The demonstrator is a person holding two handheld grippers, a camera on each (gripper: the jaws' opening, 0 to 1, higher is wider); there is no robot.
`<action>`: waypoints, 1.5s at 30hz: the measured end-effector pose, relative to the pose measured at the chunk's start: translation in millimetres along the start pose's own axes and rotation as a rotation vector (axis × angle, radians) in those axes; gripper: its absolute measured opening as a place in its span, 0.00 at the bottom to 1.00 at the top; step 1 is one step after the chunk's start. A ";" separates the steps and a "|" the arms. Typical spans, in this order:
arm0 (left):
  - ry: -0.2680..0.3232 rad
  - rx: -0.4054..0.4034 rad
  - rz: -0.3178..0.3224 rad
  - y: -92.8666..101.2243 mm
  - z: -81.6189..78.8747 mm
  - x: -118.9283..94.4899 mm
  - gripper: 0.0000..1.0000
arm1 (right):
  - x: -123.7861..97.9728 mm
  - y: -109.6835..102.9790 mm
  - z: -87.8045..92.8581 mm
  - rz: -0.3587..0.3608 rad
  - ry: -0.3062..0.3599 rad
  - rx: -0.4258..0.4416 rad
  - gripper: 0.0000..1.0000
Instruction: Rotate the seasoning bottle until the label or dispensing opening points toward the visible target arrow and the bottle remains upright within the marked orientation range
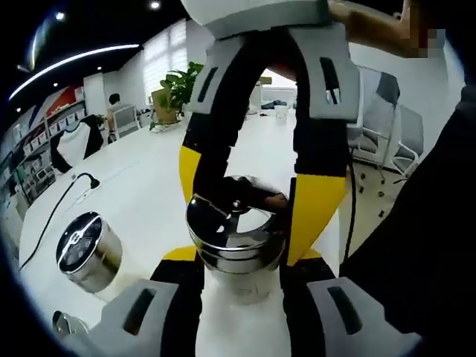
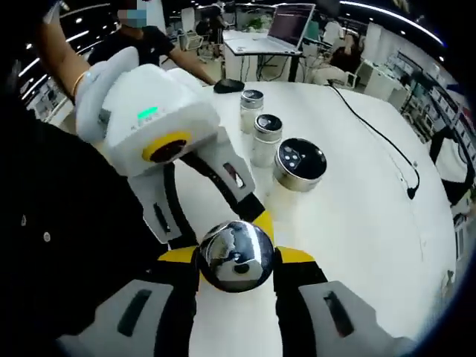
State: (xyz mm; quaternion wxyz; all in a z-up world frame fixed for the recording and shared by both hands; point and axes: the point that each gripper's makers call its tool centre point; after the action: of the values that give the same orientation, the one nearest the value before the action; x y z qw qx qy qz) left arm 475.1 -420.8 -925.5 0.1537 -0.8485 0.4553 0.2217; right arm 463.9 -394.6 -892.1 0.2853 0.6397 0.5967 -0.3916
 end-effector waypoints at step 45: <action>-0.078 -0.198 -0.312 -6.1 7.5 -4.9 0.42 | -1.5 3.6 -8.6 0.132 0.087 0.133 0.36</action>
State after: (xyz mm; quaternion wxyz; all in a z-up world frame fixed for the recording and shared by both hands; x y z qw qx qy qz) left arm 476.1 -410.6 -929.0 0.1194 -0.9106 0.2879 0.2715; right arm 468.9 -388.7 -886.6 0.2414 0.7115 0.5379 -0.3824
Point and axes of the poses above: the point that each gripper's makers call its tool centre point, and the gripper's own axes: x roughly forward along the fingers, y roughly to its right, z roughly out of its underside, and after that the axes turned 4 degrees about -z, right-handed
